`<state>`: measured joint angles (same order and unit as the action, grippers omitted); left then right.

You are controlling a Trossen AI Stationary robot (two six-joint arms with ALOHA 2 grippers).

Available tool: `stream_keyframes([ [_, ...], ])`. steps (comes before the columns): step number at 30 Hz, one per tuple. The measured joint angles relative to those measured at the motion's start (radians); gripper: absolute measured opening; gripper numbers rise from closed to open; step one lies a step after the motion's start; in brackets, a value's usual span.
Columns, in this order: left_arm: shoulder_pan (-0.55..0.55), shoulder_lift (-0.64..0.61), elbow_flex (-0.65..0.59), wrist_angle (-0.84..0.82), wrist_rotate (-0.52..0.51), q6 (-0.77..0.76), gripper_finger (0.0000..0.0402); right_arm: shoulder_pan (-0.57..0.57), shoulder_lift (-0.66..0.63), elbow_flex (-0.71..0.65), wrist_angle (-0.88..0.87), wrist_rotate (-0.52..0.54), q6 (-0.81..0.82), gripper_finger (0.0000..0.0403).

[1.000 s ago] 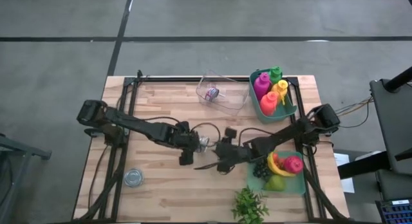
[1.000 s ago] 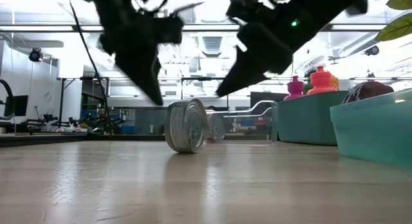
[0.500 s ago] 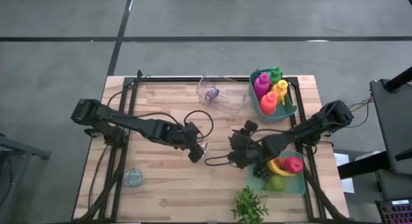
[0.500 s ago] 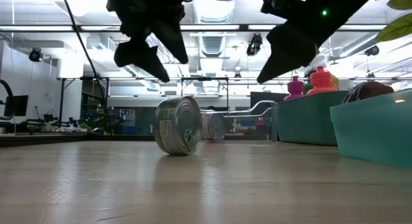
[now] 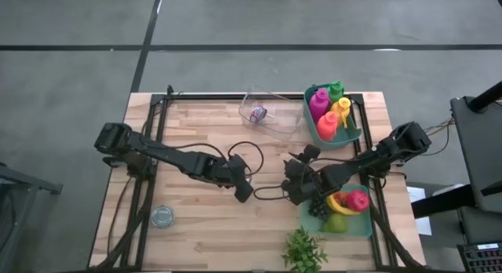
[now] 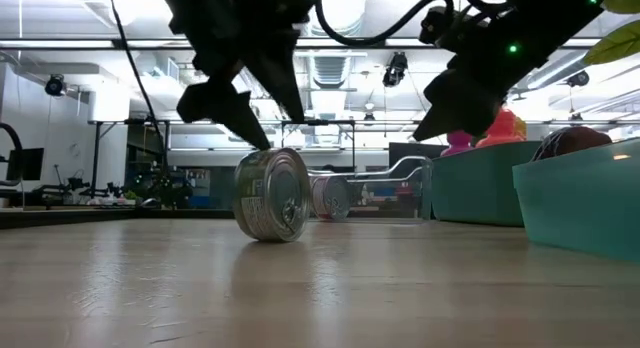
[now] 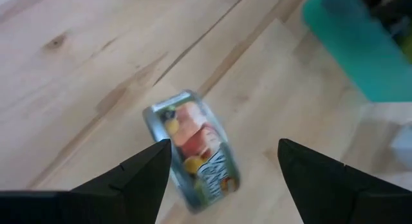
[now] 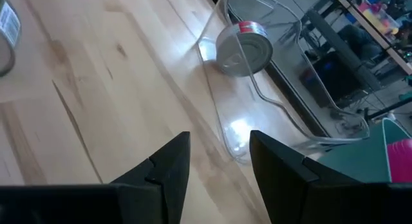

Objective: Pick & Place Food Item
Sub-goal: Put the right green tuna can into the transparent bin

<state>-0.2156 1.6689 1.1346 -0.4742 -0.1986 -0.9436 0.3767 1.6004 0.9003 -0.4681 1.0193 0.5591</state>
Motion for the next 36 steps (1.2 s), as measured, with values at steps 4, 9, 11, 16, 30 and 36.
stream_keyframes([
  [4,0.000,0.032,0.000,0.004,-0.007,0.000,0.0289,0.000,-0.006,-0.006,-0.001,0.007,0.000,0.0157],
  [9,-0.001,0.045,-0.001,-0.005,-0.045,0.001,0.0289,0.000,-0.006,-0.006,0.002,0.009,0.000,0.0157],
  [11,-0.001,0.046,-0.006,-0.008,-0.065,0.001,0.0289,0.000,-0.006,-0.006,0.001,0.009,0.000,0.0157],
  [16,0.000,0.074,-0.008,-0.003,-0.077,0.000,0.0289,0.000,-0.006,-0.009,0.001,0.008,0.011,0.0157],
  [30,0.006,0.089,0.001,0.024,-0.075,0.251,0.0289,0.000,-0.006,-0.020,0.006,0.005,0.018,0.0157],
  [36,0.021,0.086,0.000,0.022,-0.077,0.557,0.0289,0.000,-0.006,-0.022,0.007,0.004,0.018,0.0157],
])
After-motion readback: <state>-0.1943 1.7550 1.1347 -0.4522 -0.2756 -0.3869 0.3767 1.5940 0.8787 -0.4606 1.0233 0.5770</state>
